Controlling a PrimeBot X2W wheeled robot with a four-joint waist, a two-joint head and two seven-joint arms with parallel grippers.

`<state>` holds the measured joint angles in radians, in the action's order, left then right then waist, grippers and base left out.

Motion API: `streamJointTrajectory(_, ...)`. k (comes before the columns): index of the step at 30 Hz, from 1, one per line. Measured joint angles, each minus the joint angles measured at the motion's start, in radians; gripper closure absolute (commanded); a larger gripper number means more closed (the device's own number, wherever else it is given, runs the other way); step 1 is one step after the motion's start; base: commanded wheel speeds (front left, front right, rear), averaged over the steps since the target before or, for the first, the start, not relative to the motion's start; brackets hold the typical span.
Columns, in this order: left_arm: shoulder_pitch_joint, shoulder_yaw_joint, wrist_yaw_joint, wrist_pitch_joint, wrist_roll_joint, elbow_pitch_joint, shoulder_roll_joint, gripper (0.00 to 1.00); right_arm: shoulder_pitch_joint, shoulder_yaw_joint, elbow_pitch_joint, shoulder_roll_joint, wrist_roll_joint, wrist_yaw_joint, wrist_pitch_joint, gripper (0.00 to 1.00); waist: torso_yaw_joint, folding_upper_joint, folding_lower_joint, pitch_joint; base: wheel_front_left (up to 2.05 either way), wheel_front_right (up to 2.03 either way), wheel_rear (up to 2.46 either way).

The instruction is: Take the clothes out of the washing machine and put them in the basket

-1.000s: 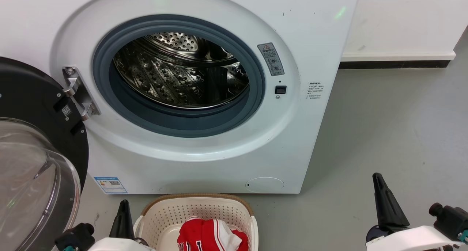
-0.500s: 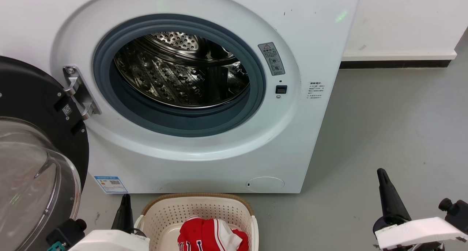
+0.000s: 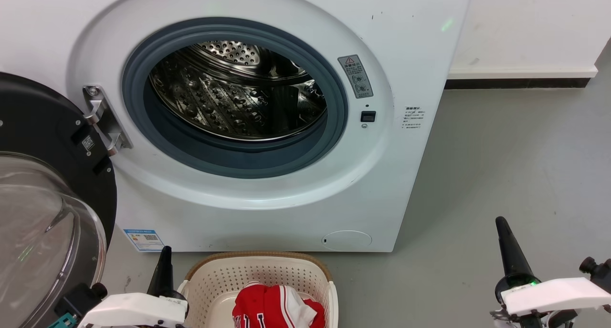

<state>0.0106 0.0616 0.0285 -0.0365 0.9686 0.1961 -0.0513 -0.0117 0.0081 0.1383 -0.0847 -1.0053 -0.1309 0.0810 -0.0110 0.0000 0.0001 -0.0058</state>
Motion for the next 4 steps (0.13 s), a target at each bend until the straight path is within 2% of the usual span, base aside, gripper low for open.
streamJointTrajectory(4,-0.010,0.004,0.009,0.011,0.047,0.004,0.000,1.00,0.010,-0.004,0.007,0.000,-0.048,0.000,-0.012,1.00,0.001,0.0000,0.0000,0.001,0.00,0.00,0.00)
